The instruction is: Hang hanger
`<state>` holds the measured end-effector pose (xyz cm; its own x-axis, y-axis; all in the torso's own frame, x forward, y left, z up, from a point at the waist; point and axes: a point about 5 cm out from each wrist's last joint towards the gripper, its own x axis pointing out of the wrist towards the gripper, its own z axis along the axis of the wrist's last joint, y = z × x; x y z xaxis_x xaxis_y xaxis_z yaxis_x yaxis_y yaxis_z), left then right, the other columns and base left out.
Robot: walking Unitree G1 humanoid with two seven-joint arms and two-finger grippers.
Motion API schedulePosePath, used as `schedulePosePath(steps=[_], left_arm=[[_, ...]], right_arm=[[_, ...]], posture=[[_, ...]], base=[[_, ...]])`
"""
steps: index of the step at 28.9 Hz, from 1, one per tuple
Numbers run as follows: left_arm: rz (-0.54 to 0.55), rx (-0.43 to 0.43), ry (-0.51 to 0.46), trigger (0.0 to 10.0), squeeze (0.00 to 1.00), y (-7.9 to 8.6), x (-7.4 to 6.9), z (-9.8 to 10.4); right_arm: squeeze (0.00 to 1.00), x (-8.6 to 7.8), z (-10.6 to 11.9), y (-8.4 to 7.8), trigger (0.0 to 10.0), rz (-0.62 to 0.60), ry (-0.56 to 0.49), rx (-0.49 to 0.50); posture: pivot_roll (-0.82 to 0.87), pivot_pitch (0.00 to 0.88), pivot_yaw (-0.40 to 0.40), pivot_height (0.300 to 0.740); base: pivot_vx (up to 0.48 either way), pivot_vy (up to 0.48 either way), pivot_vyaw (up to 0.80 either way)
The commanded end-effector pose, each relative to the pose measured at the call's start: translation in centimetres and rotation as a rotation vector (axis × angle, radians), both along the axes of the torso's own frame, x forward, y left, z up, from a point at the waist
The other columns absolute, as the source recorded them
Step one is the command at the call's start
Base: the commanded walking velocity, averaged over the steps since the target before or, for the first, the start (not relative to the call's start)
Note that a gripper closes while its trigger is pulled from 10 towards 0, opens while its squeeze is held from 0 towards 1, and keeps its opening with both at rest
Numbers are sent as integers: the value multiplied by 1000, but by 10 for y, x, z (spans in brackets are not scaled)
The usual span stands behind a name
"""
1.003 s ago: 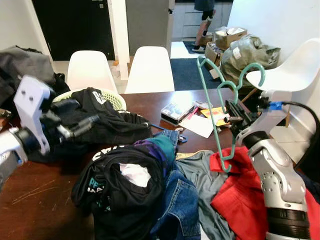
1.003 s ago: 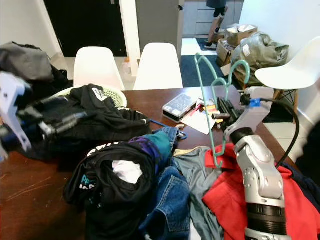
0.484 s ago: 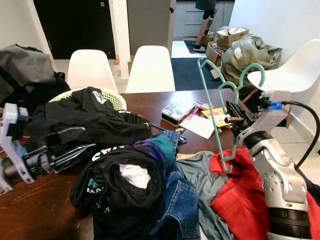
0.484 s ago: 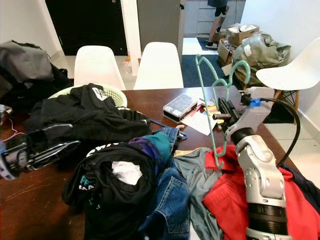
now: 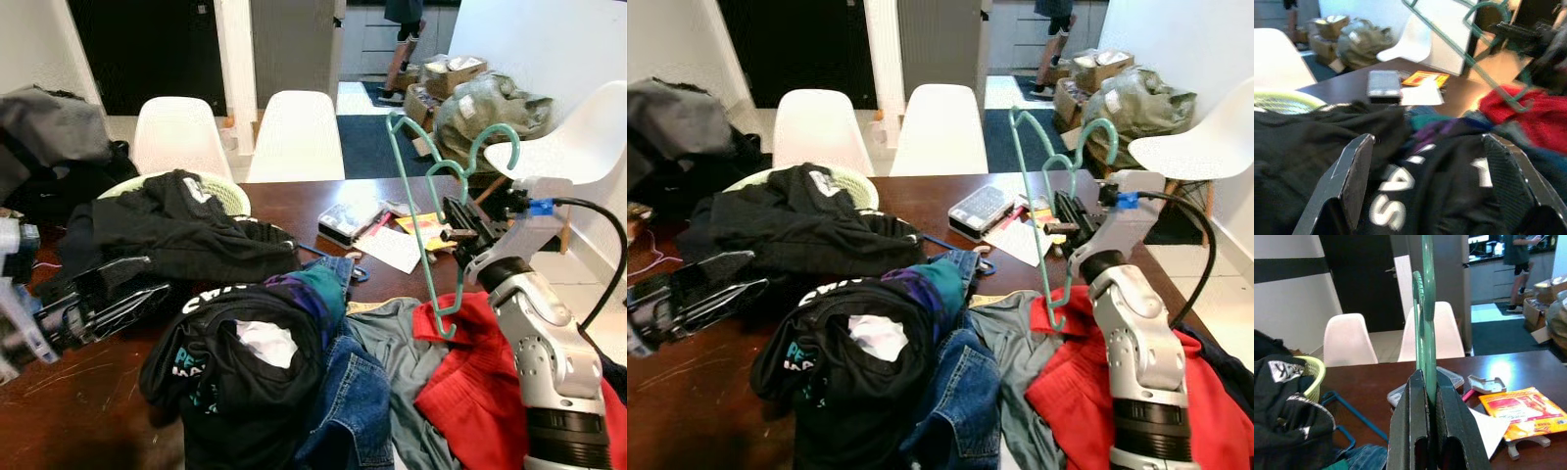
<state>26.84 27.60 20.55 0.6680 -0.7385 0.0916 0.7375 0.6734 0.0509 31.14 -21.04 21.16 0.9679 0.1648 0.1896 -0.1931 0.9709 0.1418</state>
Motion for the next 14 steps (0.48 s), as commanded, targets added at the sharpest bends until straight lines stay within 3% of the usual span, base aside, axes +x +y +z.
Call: schedulePosePath(steps=[1, 5, 7, 9, 13, 14], left_arm=[[-12, 18, 16, 10000, 0, -4, 2, -8], [-53, 143, 4, 10000, 0, -17, 10, -13], [-53, 143, 4, 10000, 0, -17, 10, -13], [-107, 232, -5, 10000, 0, -28, 13, -18], [-138, 273, -10, 10000, 0, -33, 13, -20], [-159, 328, -11, 10000, 0, -37, 13, -24]], right_arm=[[0, -2, 0, 2, 10000, 7, 4, -1], [0, -4, 0, 2, 10000, 7, 8, -4], [0, -4, 0, 2, 10000, 7, 8, -4], [0, -6, 0, 1, 10000, 6, 12, -9], [0, -7, 0, 0, 10000, 6, 15, -12], [0, -7, 0, 0, 10000, 5, 16, -13]], posture=[[-29, 0, -24, 740], [-43, 0, -22, 740], [-43, 0, -22, 740], [-50, 0, -24, 740], [-50, 0, -25, 740], [-51, 0, -23, 740]], base=[[0, 0, 0], [0, 0, 0], [0, 0, 0], [0, 0, 0], [0, 0, 0], [0, 0, 0]])
